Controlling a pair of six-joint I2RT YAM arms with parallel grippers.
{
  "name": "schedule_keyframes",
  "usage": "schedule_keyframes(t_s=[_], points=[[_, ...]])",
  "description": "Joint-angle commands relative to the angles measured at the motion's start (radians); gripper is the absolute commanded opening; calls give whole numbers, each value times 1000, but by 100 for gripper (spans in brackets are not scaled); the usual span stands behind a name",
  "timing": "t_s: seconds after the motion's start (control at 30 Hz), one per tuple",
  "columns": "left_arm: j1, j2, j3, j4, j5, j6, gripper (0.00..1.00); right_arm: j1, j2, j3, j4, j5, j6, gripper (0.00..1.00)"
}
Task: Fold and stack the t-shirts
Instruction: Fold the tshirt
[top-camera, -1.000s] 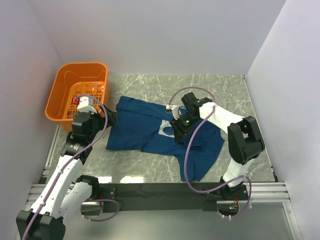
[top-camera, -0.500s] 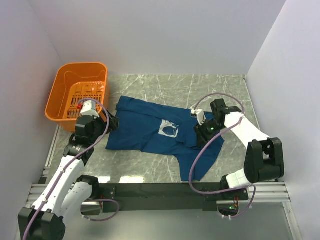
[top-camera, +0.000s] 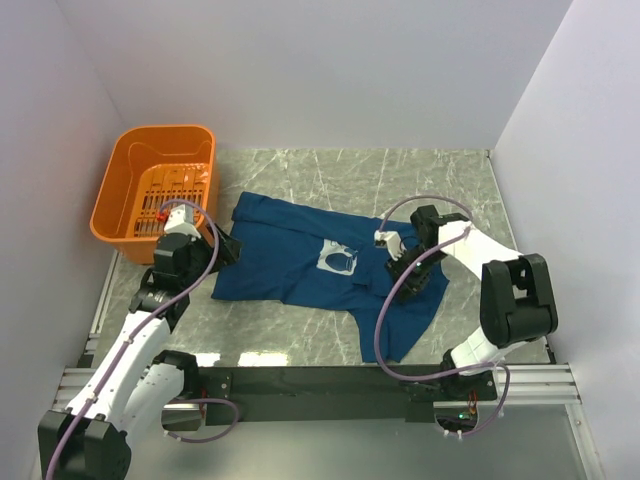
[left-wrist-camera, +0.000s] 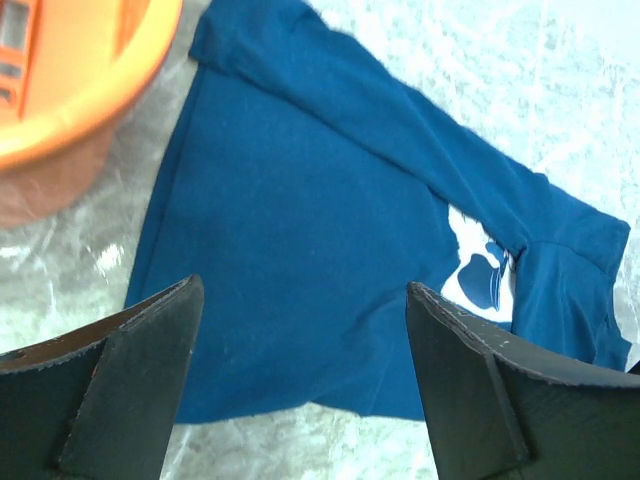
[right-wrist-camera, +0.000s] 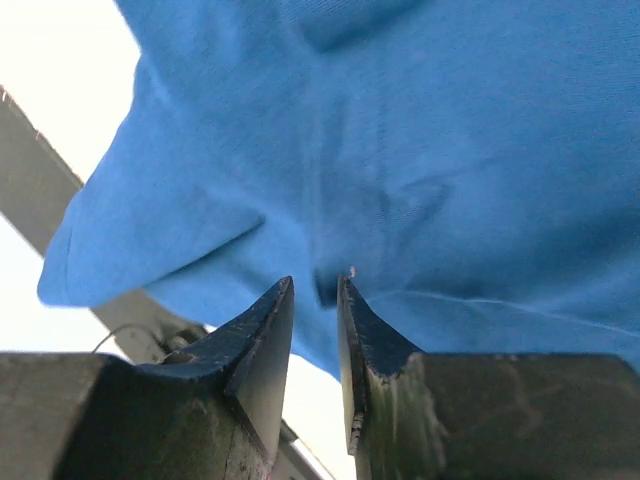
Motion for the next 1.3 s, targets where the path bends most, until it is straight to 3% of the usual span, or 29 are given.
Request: schedule_keyframes(t_s=[0.0, 0.2, 0.3, 0.4, 0.53, 0.77, 0.93, 1.03, 1.1, 1.17, 1.27], points=[[5, -10, -20, 2, 36, -61, 87, 8, -45, 22, -89, -17, -69, 31], [6, -10, -19, -63, 47, -112, 86, 5, -193, 84, -163, -51, -105, 32], [6, -18, -37, -84, 59, -146, 86, 5, -193, 52, -96, 22, -81, 34], [6, -24, -56, -95, 58, -174, 85, 5, -138, 0, 56, 108, 51, 33], [6, -41, -62, -113, 43, -195, 85, 17, -64, -31, 127, 109, 125, 30], [6, -50, -86, -130, 18, -256, 83, 60, -27, -85, 56, 147, 27, 12], [6, -3, -74, -190, -14, -327, 81, 61, -193, -21, -9, 110, -76, 12], [6, 34, -70, -227, -28, -361, 80, 64, -289, 1, -110, -17, -244, 26], [6, 63, -76, -231, -27, -400, 77, 92, -360, -34, -148, -108, -353, 43], [6, 103, -85, -236, -31, -440, 71, 164, -400, -123, -177, -131, -496, 48], [8, 181, -76, -257, -77, -471, 67, 263, -464, -229, -133, -125, -517, 49]])
